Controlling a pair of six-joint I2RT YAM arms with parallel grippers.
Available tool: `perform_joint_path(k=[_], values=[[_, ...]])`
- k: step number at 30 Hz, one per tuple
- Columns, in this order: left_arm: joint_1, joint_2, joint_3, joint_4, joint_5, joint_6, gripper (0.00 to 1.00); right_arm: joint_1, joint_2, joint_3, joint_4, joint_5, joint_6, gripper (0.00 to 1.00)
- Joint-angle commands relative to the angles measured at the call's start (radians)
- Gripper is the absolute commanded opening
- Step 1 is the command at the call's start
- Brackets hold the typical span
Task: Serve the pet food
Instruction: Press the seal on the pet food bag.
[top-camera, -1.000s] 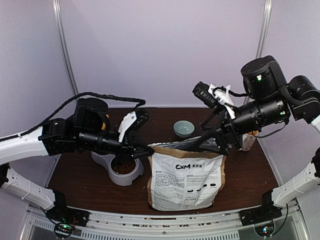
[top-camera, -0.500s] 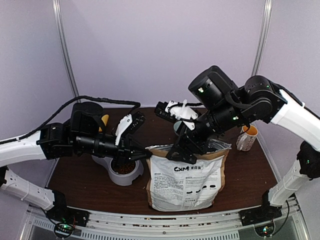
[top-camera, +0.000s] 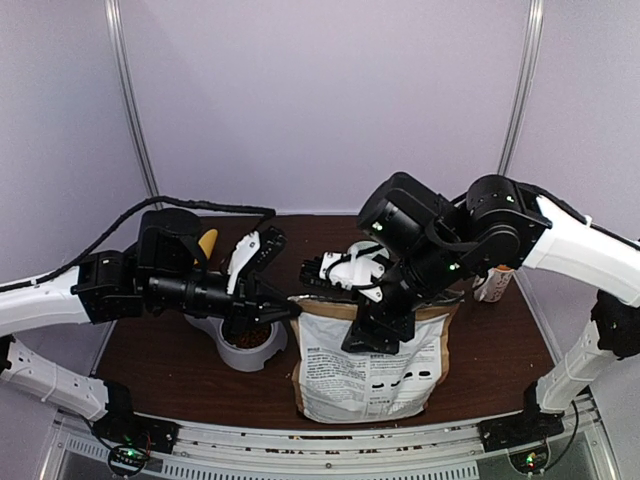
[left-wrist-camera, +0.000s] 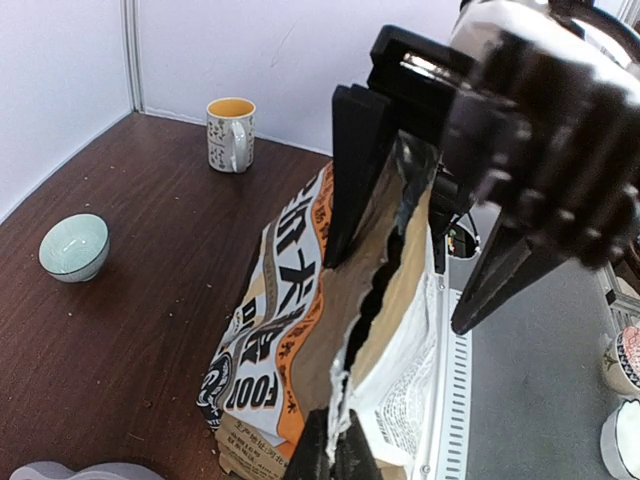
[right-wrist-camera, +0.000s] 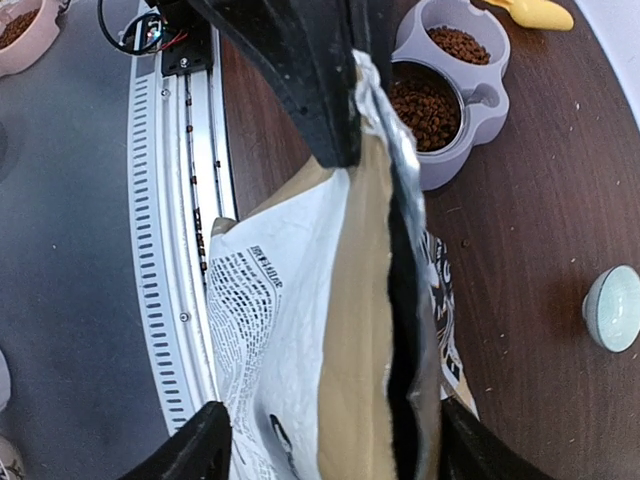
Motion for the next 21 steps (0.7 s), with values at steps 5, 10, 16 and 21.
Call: perform_joint_path(k=[5,10,16,21], values=[[0.015,-0.079,-0.005,0.213,0.024,0.060,0.00,0.008,-0.052,-0.024,0.047,0.085,0.041,0.39],[0.015,-0.092,-0.032,0.231,0.047,0.115,0.00,0.005,-0.051,-0.020,0.064,0.113,0.044,0.14],[0.015,-0.081,-0.086,0.319,0.048,0.121,0.25,-0.014,-0.096,-0.036,0.118,0.074,0.066,0.00],[0.015,-0.009,-0.079,0.364,0.075,0.114,0.44,-0.045,-0.139,-0.054,0.158,-0.001,0.092,0.00]])
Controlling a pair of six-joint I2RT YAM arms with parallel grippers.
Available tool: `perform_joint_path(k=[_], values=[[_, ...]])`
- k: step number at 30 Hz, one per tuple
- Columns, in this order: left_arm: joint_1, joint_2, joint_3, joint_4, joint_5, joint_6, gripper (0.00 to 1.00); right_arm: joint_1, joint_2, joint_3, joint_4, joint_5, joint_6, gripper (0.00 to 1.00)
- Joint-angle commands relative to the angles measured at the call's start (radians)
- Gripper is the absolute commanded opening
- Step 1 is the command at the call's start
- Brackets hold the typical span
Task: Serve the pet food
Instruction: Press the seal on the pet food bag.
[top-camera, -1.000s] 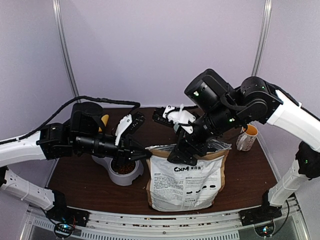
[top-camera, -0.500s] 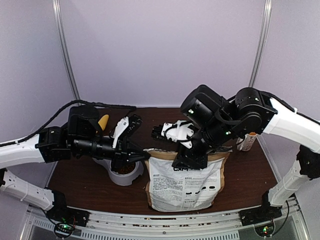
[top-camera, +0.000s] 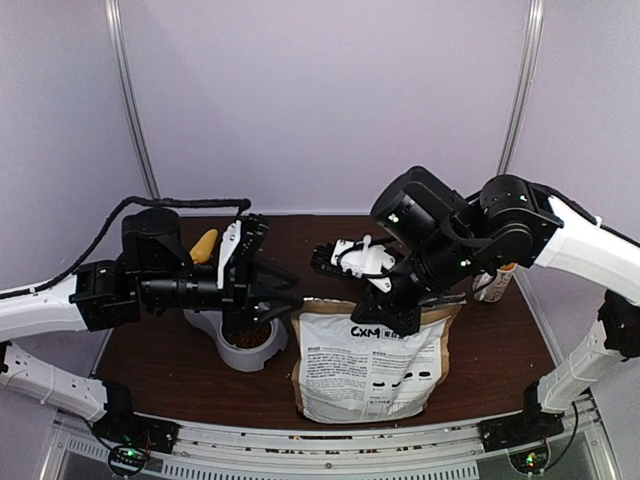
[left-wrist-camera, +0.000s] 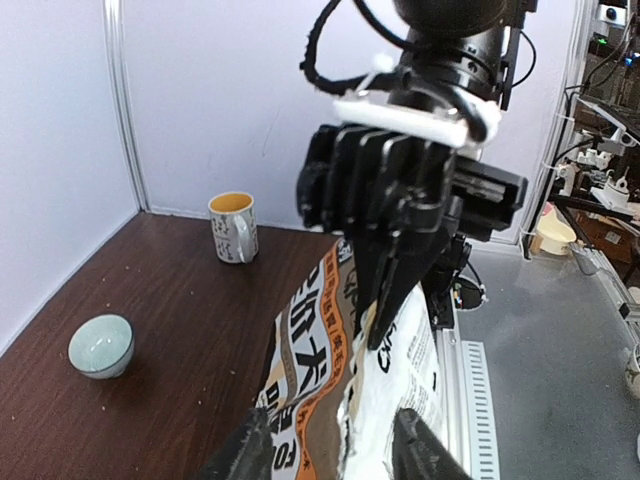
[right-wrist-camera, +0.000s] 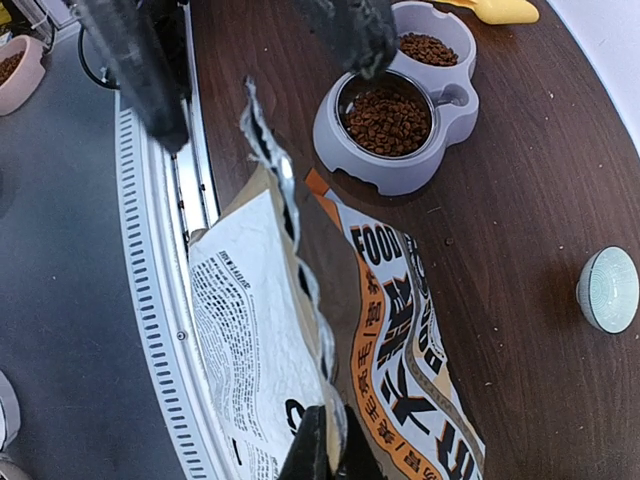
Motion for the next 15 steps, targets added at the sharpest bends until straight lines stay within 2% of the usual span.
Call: perform_joint_path(k=[1,6,9,10,15], values=[[0.006,0.058,0.020,0.142,0.049,0.002,0.45,-0.027,-0.089,-0.006,0.115,-0.046,0.039,0.00],[-0.001,0.132,0.058,0.179,0.129,-0.010,0.52,-0.040,-0.113,-0.036,0.151,-0.067,0.063,0.00],[-0.010,0.165,0.075,0.169,0.137,-0.006,0.52,-0.045,-0.124,-0.050,0.162,-0.074,0.070,0.00],[-0.011,0.173,0.080,0.165,0.138,-0.006,0.48,-0.046,-0.127,-0.053,0.164,-0.078,0.072,0.00],[-0.011,0.186,0.085,0.164,0.141,-0.009,0.17,-0.049,-0.138,-0.071,0.173,-0.082,0.078,0.00]])
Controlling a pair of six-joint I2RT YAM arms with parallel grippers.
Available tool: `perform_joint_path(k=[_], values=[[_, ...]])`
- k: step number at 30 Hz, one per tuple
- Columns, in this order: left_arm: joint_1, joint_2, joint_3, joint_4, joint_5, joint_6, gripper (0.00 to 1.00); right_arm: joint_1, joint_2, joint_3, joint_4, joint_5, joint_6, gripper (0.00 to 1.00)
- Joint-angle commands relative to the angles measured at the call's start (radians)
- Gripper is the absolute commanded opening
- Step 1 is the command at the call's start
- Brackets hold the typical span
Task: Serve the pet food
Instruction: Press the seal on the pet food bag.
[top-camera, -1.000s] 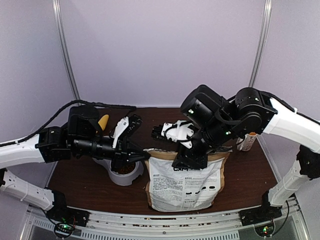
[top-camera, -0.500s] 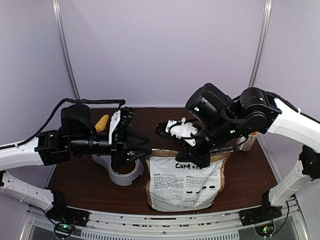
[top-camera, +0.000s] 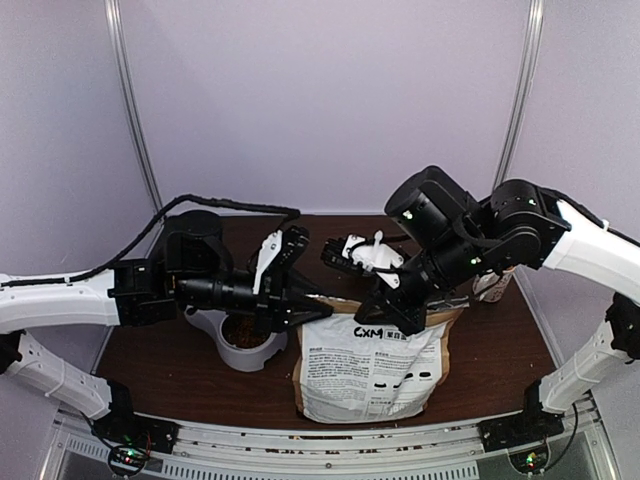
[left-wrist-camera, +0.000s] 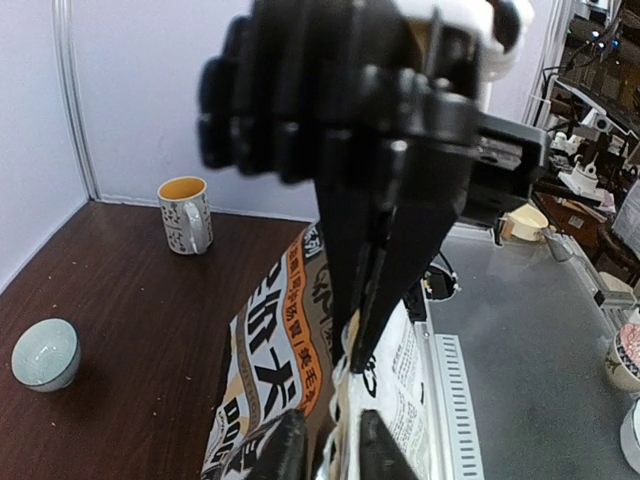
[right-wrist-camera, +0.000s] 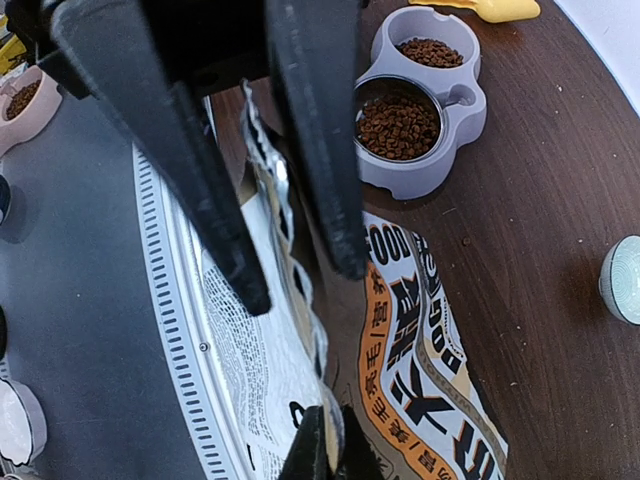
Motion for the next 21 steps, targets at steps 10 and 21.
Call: perform_joint_path(k=[10,21], values=[[-0.007,0.015,0.025,0.078,0.077,-0.032,0.00,-0.020,-0.083,-0.018,0.152,-0.016,0.036,0.00],[-0.007,0.010,0.006,0.128,0.075,-0.055,0.00,-0.021,-0.054,-0.045,0.226,-0.084,0.065,0.18]])
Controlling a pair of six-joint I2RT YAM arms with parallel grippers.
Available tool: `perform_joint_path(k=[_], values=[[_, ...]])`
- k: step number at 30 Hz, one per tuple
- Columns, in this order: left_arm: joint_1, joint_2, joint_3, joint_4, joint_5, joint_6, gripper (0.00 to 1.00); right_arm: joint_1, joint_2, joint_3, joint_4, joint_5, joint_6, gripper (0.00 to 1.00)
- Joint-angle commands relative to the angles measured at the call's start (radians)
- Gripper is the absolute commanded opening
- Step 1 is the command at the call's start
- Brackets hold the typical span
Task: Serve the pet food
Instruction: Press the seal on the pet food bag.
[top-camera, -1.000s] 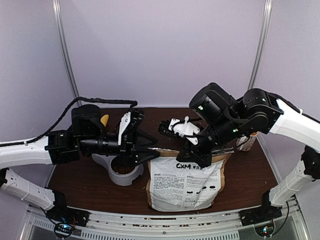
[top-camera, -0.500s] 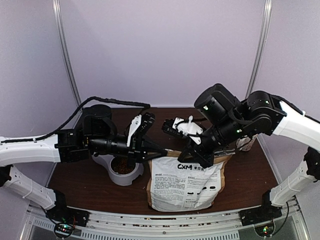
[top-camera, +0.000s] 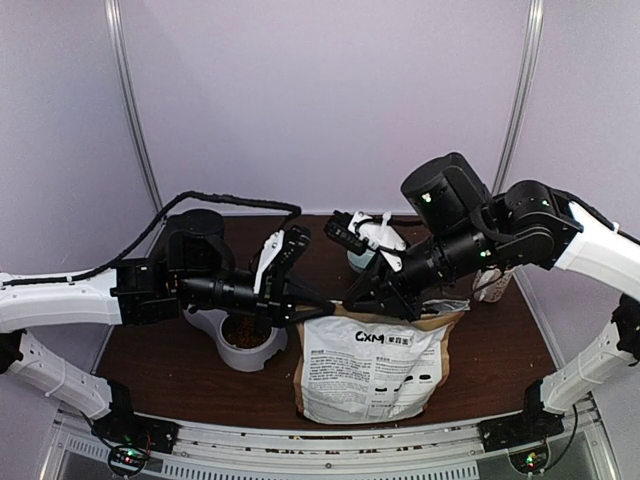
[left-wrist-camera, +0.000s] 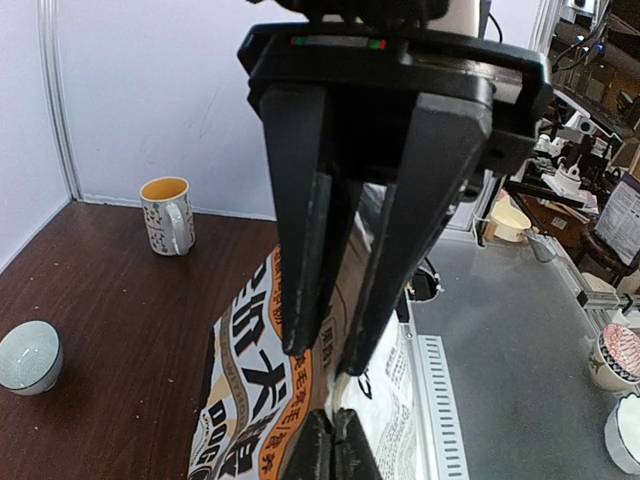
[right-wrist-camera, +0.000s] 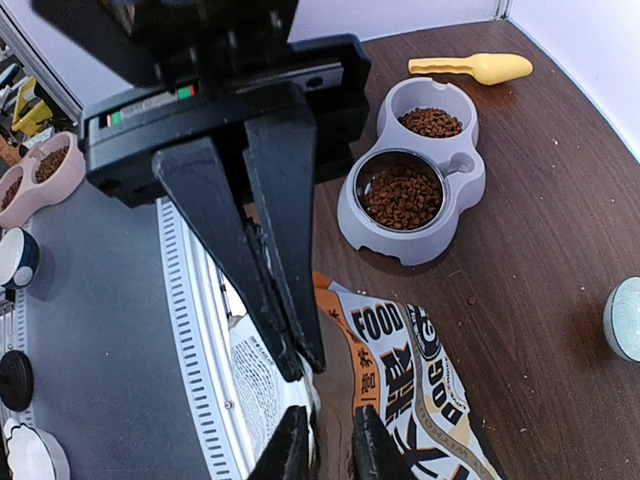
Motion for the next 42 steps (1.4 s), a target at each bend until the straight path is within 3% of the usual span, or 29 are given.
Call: perform_joint_path(k=[1,11,23,26,30,31,35,42], values=[[-0.007,-0.003,0.000,0.116,0.022,-0.019,0.00,-0.005,0.000,-0.004,0.076,-0.037,0.020,0.18],[-0.007,-0.020,-0.020,0.132,0.004,-0.024,0.00,-0.006,0.025,-0.013,0.073,-0.085,0.015,0.25],[-0.007,-0.035,-0.032,0.137,0.000,-0.024,0.00,-0.011,-0.013,-0.075,0.037,-0.018,0.005,0.29],[-0.007,-0.035,-0.031,0.137,0.003,-0.025,0.00,-0.012,-0.018,-0.080,0.048,-0.014,0.008,0.23],[-0.007,-0.032,-0.027,0.126,0.004,-0.024,0.01,-0.012,-0.017,-0.080,0.066,-0.011,0.012,0.03],[-0.007,-0.033,-0.025,0.113,0.000,-0.021,0.06,-0.012,-0.017,-0.079,0.067,-0.009,0.012,0.00],[-0.007,-0.048,-0.027,0.051,-0.034,-0.002,0.17,-0.012,-0.024,-0.078,0.071,-0.003,0.012,0.00],[-0.007,-0.095,-0.053,-0.007,-0.086,0.019,0.20,-0.014,-0.033,-0.084,0.075,-0.003,0.017,0.00]])
